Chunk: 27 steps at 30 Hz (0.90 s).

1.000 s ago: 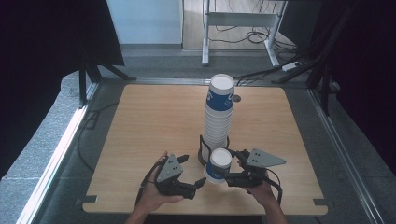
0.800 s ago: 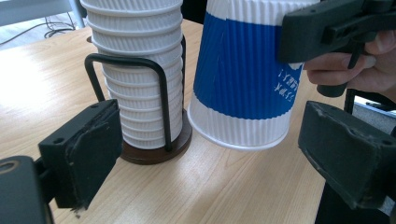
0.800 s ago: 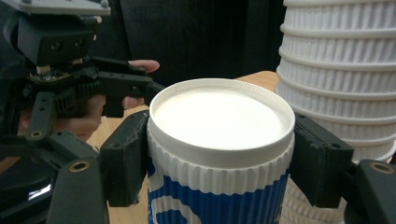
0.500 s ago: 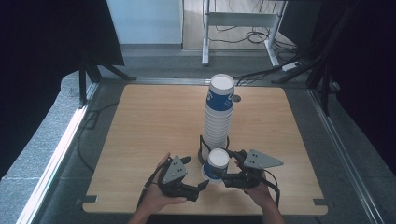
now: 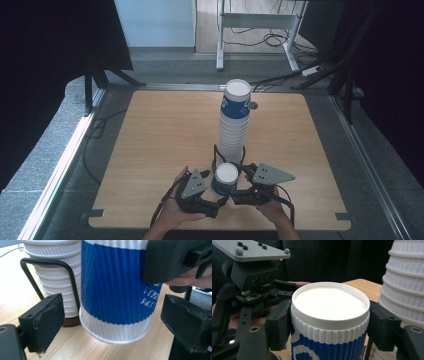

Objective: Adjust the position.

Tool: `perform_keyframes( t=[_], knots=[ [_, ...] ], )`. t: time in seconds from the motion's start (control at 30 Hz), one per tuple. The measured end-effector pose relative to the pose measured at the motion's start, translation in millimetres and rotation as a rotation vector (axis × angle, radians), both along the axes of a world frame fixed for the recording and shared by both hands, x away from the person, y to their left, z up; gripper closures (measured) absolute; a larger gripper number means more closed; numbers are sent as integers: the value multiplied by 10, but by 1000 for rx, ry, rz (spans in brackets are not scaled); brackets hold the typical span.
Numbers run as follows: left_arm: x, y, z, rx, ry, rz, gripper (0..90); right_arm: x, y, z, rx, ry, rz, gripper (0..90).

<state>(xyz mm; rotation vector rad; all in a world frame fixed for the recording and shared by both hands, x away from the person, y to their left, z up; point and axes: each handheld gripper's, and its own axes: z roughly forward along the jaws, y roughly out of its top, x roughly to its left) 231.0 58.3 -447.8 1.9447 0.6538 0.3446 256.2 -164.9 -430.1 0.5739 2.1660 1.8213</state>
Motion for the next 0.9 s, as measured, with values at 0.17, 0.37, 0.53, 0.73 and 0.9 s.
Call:
perform_keyframes(
  t=[0.17, 0.37, 0.53, 0.73, 0.9],
  knots=[
    [4, -28, -32, 6, 3, -1, 64, -7, 32, -11, 7, 6, 14, 287],
    [4, -72, -78, 16, 7, -5, 84, -31, 74, -16, 14, 6, 31, 287],
    [19, -82, -110, 10, 18, 0, 128, -43, 88, -13, 15, -1, 35, 287],
    [28, -65, -112, 0, 24, 0, 149, -46, 93, -19, 14, -1, 31, 286],
    [26, -64, -115, 8, 19, 1, 158, -51, 99, -21, 11, -6, 29, 285]
  ],
)
